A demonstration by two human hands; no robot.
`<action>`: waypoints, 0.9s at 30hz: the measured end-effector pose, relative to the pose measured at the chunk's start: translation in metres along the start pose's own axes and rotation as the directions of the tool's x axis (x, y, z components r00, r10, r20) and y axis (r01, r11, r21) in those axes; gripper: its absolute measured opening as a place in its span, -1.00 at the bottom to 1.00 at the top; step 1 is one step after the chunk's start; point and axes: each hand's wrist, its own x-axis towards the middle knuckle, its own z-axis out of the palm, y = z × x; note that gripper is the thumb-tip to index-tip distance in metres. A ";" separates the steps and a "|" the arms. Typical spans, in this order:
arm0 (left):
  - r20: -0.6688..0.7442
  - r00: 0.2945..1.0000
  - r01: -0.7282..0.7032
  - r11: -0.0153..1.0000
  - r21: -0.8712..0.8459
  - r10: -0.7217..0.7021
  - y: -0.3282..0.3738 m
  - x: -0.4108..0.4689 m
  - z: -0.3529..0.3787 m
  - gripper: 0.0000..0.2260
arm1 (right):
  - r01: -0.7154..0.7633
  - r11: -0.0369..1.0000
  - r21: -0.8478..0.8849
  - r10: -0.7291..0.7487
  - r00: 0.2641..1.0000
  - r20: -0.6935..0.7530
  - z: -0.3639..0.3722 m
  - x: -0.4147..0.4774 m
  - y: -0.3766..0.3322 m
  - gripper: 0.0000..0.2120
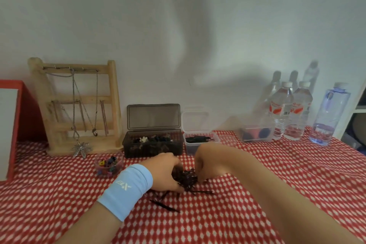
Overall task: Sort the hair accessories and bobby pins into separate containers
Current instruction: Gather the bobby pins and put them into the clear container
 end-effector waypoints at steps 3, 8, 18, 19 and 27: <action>0.054 0.998 -0.015 1.000 -0.008 0.016 -0.003 -0.002 -0.002 -0.42 | 0.014 0.996 0.087 -0.014 1.000 -0.007 -0.001 -0.008 0.006 -0.42; 0.162 0.986 0.038 0.999 0.021 -0.041 0.000 -0.007 -0.015 -0.30 | 0.002 0.997 0.074 -0.007 0.997 0.075 0.006 -0.006 0.001 -0.16; 0.050 0.998 0.044 0.998 0.038 -0.046 -0.002 -0.007 -0.011 -0.56 | 0.108 0.989 0.104 -0.107 0.994 -0.010 0.009 0.008 -0.015 -0.63; 0.062 0.998 0.026 0.999 0.036 -0.028 -0.004 -0.008 -0.013 -0.56 | 0.114 0.986 0.121 -0.112 0.993 -0.023 0.009 0.007 -0.013 -0.63; 0.149 0.982 0.102 0.987 0.121 -0.120 -0.018 -0.007 -0.015 -0.10 | 0.099 0.988 0.116 -0.096 0.995 -0.033 0.013 0.003 0.001 -0.14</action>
